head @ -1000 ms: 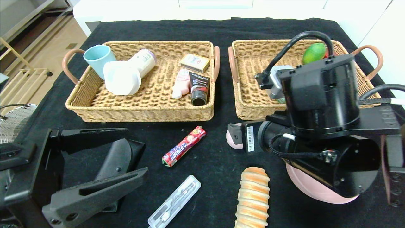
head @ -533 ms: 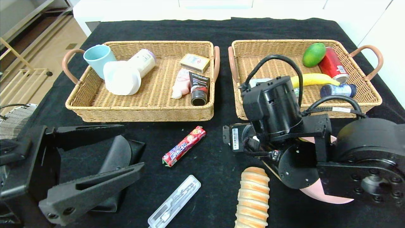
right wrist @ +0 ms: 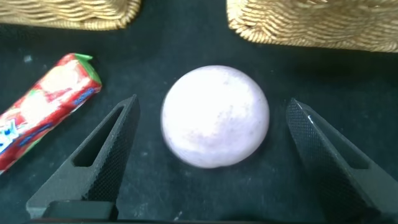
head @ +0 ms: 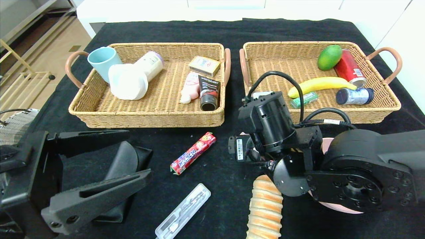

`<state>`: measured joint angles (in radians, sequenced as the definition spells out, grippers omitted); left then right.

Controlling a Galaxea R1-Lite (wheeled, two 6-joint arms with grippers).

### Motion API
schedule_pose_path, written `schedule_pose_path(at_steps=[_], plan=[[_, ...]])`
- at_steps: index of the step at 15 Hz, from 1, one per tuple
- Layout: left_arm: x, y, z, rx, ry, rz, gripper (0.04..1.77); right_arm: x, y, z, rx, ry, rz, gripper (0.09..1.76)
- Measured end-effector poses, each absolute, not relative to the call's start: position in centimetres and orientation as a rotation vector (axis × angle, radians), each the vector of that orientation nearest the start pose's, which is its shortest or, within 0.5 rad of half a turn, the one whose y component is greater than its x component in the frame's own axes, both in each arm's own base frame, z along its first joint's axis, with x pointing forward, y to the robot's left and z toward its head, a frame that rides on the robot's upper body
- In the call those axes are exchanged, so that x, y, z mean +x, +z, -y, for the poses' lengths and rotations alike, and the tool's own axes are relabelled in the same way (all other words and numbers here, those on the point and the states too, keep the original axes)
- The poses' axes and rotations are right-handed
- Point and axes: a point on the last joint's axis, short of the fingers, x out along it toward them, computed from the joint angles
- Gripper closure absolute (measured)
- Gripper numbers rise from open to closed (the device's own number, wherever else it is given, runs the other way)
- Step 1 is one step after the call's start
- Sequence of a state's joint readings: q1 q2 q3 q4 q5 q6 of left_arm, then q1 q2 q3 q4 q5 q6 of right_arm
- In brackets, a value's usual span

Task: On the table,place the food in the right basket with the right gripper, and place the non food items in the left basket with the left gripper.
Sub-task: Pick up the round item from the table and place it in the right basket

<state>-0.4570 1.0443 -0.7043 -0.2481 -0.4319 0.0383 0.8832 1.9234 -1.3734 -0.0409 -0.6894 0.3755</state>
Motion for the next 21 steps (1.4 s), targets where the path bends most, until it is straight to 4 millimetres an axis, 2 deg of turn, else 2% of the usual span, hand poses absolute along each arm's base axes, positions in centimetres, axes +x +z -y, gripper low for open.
schedule_pose_path(at_steps=[4, 9, 10, 11, 14, 17, 19, 21], plan=[[12.1, 26.3, 7.0, 0.037, -0.89, -0.079, 0.09, 26.2, 20.1, -27.9, 0.012, 0.09, -0.388, 0.14], [12.1, 26.2, 7.0, 0.039, -0.89, -0.08, 0.09, 26.5, 19.7, -28.0, 0.007, 0.086, -0.391, 0.14], [12.1, 26.2, 7.0, 0.038, -0.89, -0.081, 0.09, 26.6, 19.6, -28.0, 0.005, 0.086, -0.393, 0.24], [12.1, 26.2, 7.0, 0.039, -0.89, -0.082, 0.09, 26.6, 19.4, -28.1, 0.0, 0.087, -0.395, 0.45], [12.1, 26.2, 7.0, 0.039, -0.89, -0.082, 0.09, 26.5, 19.1, -28.3, -0.008, 0.091, -0.401, 0.86], [12.1, 26.2, 7.0, 0.04, -0.89, -0.083, 0.09, 26.6, 18.9, -28.4, -0.013, 0.09, -0.406, 1.12], [12.1, 26.1, 7.0, 0.04, -0.89, -0.084, 0.09, 26.6, 18.6, -28.4, -0.02, 0.086, -0.408, 1.68], [12.1, 26.1, 7.0, 0.04, -0.889, -0.084, 0.09, 26.6, 18.5, -28.4, -0.022, 0.086, -0.411, 1.68]])
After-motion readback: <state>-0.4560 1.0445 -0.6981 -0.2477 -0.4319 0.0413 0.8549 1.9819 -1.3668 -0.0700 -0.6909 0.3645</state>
